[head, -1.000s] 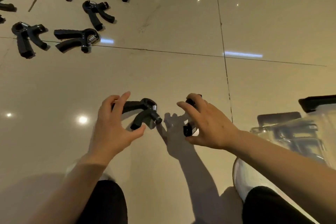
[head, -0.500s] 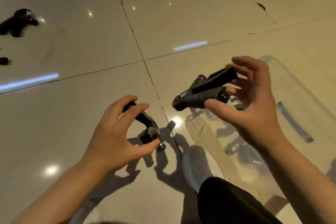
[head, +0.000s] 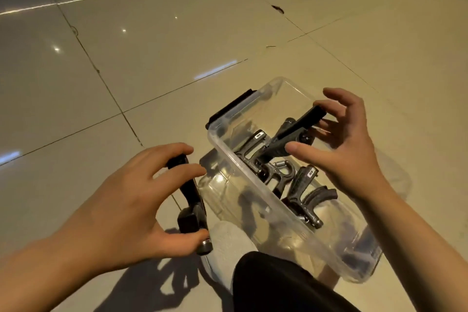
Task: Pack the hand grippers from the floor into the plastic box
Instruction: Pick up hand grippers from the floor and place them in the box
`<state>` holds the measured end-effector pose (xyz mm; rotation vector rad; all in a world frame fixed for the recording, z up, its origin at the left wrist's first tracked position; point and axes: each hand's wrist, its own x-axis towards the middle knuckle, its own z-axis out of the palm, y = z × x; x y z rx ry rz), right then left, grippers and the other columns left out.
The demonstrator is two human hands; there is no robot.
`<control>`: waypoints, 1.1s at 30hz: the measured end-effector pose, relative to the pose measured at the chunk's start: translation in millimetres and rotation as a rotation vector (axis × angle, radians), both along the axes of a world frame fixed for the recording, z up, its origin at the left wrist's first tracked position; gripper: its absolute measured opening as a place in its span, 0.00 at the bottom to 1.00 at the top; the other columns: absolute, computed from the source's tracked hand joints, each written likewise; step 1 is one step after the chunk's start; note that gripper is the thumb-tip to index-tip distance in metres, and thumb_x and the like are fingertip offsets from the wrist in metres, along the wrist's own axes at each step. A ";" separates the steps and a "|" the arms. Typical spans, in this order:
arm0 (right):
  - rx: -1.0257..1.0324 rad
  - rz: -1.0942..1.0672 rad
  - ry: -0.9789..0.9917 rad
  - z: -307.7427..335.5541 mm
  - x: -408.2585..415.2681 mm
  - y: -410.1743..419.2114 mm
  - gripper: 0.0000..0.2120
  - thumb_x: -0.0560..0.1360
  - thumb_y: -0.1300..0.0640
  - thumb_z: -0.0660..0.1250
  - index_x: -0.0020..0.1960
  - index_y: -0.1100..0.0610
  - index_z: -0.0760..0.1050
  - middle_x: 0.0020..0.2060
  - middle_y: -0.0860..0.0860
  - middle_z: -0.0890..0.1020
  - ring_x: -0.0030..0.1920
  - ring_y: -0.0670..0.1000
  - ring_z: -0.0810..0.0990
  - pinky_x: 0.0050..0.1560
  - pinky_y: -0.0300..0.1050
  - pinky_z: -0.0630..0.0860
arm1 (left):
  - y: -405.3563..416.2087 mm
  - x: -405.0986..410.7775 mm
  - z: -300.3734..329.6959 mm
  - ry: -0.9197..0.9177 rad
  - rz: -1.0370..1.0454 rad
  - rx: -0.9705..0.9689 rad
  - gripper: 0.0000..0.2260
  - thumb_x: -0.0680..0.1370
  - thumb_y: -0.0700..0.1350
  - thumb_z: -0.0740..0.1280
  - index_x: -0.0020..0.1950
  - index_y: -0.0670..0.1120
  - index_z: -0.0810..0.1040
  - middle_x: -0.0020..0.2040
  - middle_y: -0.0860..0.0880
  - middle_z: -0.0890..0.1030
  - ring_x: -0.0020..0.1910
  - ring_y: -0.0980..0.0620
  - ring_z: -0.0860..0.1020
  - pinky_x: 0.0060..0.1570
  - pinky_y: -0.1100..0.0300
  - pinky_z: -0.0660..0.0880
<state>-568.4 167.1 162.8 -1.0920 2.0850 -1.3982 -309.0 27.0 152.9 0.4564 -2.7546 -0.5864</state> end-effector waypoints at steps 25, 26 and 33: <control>0.542 0.730 1.032 -100.4 -14.1 -8.7 0.42 0.65 0.59 0.72 0.75 0.60 0.56 0.62 0.58 0.72 0.57 0.56 0.73 0.53 0.47 0.73 | -10.3 -64.4 -58.1 -0.097 -0.163 -0.171 0.28 0.65 0.63 0.62 0.61 0.52 0.78 0.62 0.50 0.77 0.60 0.45 0.68 0.47 0.53 0.77; 0.531 0.784 1.002 -107.5 -13.6 -10.9 0.42 0.67 0.60 0.71 0.75 0.59 0.54 0.64 0.57 0.71 0.60 0.56 0.72 0.57 0.48 0.73 | -9.0 -64.5 -57.9 -0.096 -0.157 -0.162 0.28 0.65 0.62 0.66 0.61 0.51 0.78 0.62 0.50 0.77 0.60 0.45 0.68 0.46 0.52 0.77; 0.674 0.882 0.744 -155.6 -33.4 -4.4 0.41 0.72 0.52 0.70 0.77 0.54 0.50 0.73 0.55 0.62 0.71 0.54 0.63 0.68 0.53 0.66 | -7.3 -65.7 -54.8 -0.101 -0.141 -0.144 0.29 0.61 0.60 0.74 0.60 0.50 0.79 0.60 0.49 0.78 0.59 0.45 0.68 0.44 0.51 0.78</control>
